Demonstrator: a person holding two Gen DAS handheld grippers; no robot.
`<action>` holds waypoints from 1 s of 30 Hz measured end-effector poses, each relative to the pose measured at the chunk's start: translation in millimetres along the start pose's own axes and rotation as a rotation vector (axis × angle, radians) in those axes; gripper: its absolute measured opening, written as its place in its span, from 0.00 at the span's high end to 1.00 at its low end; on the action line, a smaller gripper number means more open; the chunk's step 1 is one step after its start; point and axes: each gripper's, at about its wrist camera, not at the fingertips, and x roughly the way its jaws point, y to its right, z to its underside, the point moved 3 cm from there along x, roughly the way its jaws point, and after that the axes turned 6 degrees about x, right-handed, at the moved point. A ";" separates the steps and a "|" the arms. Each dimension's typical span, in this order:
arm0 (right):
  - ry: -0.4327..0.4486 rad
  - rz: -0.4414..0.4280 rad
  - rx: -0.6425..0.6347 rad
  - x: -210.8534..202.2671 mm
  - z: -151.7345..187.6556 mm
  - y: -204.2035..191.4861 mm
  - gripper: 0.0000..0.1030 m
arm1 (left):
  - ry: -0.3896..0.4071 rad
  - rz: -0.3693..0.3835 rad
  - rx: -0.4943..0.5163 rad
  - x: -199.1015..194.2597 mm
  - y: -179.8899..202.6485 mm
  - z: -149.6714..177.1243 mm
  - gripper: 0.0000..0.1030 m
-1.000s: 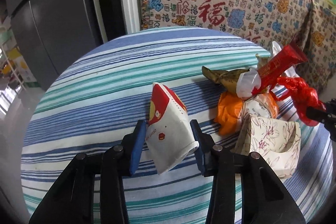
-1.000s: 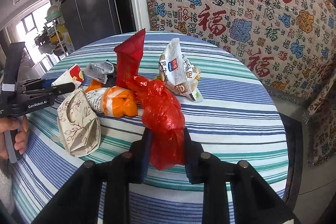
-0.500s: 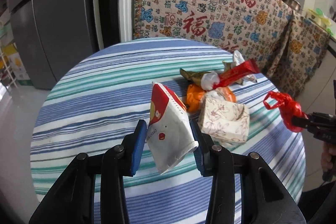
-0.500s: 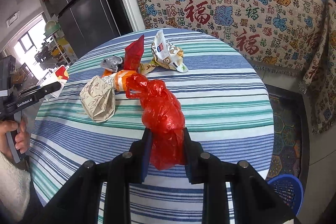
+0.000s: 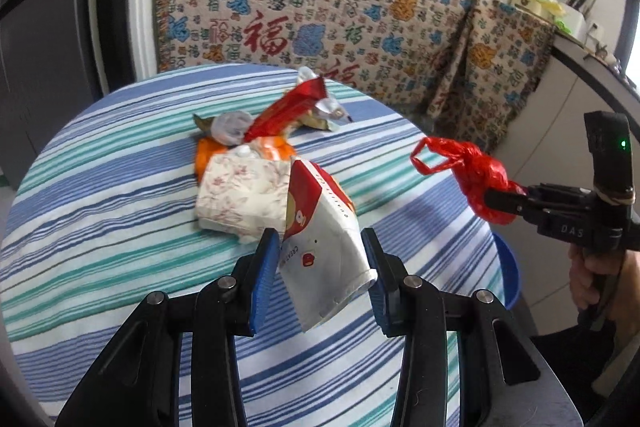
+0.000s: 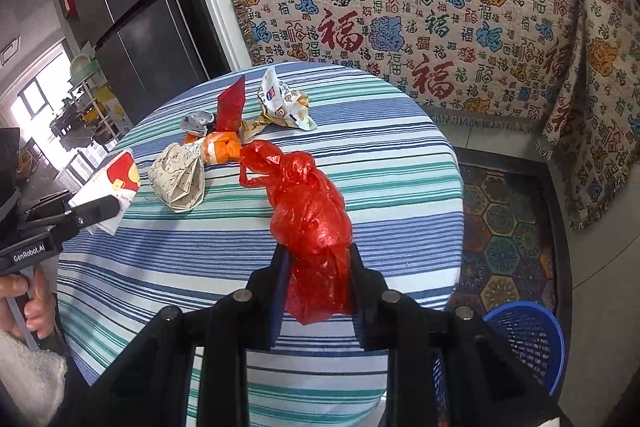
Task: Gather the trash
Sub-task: 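Carry the paper cup and red bag over the wastebasket and open both tools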
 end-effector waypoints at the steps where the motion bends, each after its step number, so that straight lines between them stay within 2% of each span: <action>1: 0.001 0.001 0.009 -3.1 1.4 2.9 0.74 | -0.005 0.009 0.009 3.4 7.4 -0.1 0.60; 5: 0.017 0.015 0.024 -15.1 6.3 11.8 0.74 | -0.024 0.034 0.042 14.6 33.1 2.6 0.60; 6: 0.020 0.019 0.030 -17.5 6.4 14.7 0.74 | -0.026 0.038 0.050 16.1 37.0 3.6 0.65; 12: 0.034 0.042 0.063 -31.4 9.7 34.2 0.74 | -0.037 0.044 0.081 25.3 54.1 3.5 0.65; 30: 0.039 0.087 0.117 -45.7 24.8 69.9 0.74 | -0.011 0.000 0.139 30.5 64.2 -4.5 0.67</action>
